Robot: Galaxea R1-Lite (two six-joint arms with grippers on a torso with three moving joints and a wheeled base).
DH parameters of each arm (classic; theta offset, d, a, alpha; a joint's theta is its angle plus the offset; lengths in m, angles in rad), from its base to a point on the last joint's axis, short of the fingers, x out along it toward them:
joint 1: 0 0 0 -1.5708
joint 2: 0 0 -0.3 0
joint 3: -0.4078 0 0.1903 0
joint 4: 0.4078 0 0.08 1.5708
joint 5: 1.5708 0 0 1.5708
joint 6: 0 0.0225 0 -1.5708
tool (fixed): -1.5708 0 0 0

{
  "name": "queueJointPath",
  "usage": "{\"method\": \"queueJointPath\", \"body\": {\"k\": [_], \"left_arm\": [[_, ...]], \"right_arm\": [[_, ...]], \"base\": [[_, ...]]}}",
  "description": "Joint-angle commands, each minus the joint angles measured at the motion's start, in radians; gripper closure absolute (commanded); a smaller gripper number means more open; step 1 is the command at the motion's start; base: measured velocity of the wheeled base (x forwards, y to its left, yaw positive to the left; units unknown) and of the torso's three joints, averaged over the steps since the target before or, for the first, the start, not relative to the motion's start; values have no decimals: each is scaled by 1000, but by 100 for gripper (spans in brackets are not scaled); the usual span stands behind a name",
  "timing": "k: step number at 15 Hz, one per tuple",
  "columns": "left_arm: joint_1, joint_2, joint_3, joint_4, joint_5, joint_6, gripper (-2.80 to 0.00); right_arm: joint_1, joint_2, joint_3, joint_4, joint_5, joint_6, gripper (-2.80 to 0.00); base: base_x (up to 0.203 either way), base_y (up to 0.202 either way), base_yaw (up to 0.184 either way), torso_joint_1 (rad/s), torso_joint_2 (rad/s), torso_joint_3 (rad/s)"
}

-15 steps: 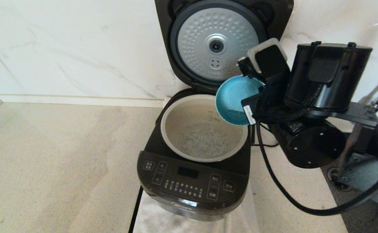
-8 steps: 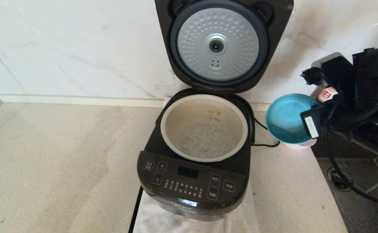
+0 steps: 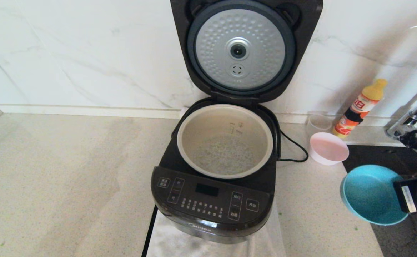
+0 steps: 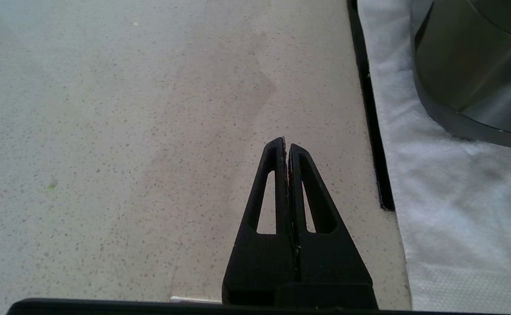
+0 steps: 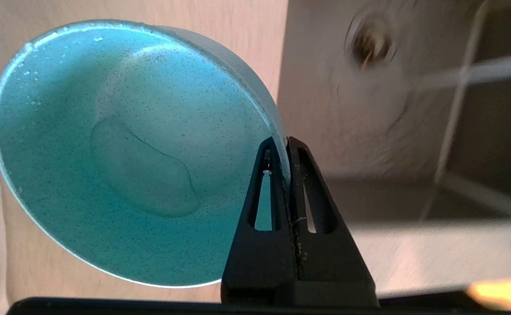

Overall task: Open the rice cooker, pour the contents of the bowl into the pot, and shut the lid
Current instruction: Place the bowl on the table

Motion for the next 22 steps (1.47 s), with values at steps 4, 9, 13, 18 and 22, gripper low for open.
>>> {"method": "queueJointPath", "body": {"k": [4, 9, 13, 18, 22], "left_arm": [[0, 1, 2, 0, 0, 0, 0], [0, 1, 2, -1, 0, 0, 0], [0, 1, 2, 0, 0, 0, 0], [0, 1, 2, 0, 0, 0, 0], [0, 1, 2, -1, 0, 0, 0]], "right_arm": [[-27, 15, 178, 6, 137, 136, 0], [-28, 108, 281, -19, 227, 213, 0], [-38, 202, 314, -110, 237, 237, 0], [-66, 341, 316, -276, 240, 274, 0], [-79, 336, 307, -340, 241, 274, 0]], "base": [[0, 0, 0, 0, 0, 0], [0, 0, 0, 0, 0, 0], [0, 0, 0, 0, 0, 0], [0, 0, 0, 0, 0, 0], [0, 0, 0, 0, 0, 0]]}}
